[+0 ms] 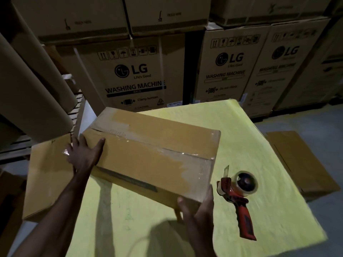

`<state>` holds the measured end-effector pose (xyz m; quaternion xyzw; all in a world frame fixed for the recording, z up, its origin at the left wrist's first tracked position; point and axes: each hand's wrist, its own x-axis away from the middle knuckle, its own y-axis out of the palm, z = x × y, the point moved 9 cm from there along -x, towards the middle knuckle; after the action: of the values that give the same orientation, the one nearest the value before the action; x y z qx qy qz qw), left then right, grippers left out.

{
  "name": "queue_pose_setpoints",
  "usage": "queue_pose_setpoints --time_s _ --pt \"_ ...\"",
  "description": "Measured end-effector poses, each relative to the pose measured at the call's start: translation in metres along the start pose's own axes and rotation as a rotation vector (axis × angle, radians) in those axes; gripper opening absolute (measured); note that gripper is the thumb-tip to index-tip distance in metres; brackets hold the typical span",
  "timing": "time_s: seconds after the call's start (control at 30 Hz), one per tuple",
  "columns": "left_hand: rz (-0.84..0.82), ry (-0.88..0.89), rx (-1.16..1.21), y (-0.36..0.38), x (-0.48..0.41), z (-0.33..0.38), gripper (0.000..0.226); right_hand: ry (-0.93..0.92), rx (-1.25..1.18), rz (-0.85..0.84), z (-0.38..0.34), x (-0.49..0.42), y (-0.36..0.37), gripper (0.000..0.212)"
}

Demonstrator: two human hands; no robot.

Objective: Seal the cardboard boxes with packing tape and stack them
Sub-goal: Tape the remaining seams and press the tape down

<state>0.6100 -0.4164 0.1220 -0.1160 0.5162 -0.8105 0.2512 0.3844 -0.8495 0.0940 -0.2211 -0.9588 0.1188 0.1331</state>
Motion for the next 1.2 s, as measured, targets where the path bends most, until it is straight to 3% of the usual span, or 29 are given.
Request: queue_pose_setpoints --time_s 0.13,0.23,0.33,0.47,0.53,0.6,0.63,0.67,0.73,0.8,0.87,0.97,1.2 --pt "-0.018 0.066 -0.025 0.019 0.006 0.011 0.110 0.014 -0.051 -0.056 0.013 0.034 0.014 0.128" --pt "-0.037 0.148 0.064 0.025 0.036 0.044 0.097 0.043 -0.075 -0.131 0.009 0.054 0.038 0.130" --pt "-0.086 0.252 0.160 0.028 0.069 0.084 0.093 0.058 -0.054 -0.284 0.008 0.074 0.074 0.138" --pt "-0.162 0.389 0.060 0.041 0.095 0.113 0.092 0.035 -0.045 -0.454 0.010 0.089 0.103 0.127" --pt "-0.175 0.440 -0.051 0.042 0.099 0.124 0.088 -0.018 -0.026 -0.402 0.007 0.081 0.094 0.104" --pt "-0.180 0.506 -0.085 0.042 0.096 0.136 0.089 -0.286 0.021 -0.174 -0.020 0.065 0.059 0.043" --pt "-0.189 0.541 -0.090 0.042 0.092 0.142 0.090 -0.414 0.037 -0.037 -0.038 0.058 0.036 0.020" --pt "-0.202 0.582 -0.102 0.044 0.087 0.149 0.091 -0.539 0.038 0.045 -0.055 0.050 0.019 0.011" --pt "-0.238 0.684 -0.179 0.051 0.080 0.162 0.093 -0.765 0.169 0.102 -0.088 0.027 0.000 0.018" --pt "-0.313 0.780 -0.260 0.061 0.077 0.171 0.097 -0.852 0.418 0.053 -0.102 -0.016 0.003 0.040" --pt "-0.359 0.812 -0.282 0.067 0.072 0.175 0.101 -0.764 0.663 -0.097 -0.097 -0.063 0.017 0.062" --pt "-0.315 0.755 -0.324 0.065 0.054 0.169 0.103 -0.676 0.889 -0.214 -0.074 -0.096 0.030 0.073" --pt "-0.277 0.640 -0.351 0.065 0.026 0.158 0.099 -0.664 0.938 -0.207 -0.070 -0.095 0.030 0.071"
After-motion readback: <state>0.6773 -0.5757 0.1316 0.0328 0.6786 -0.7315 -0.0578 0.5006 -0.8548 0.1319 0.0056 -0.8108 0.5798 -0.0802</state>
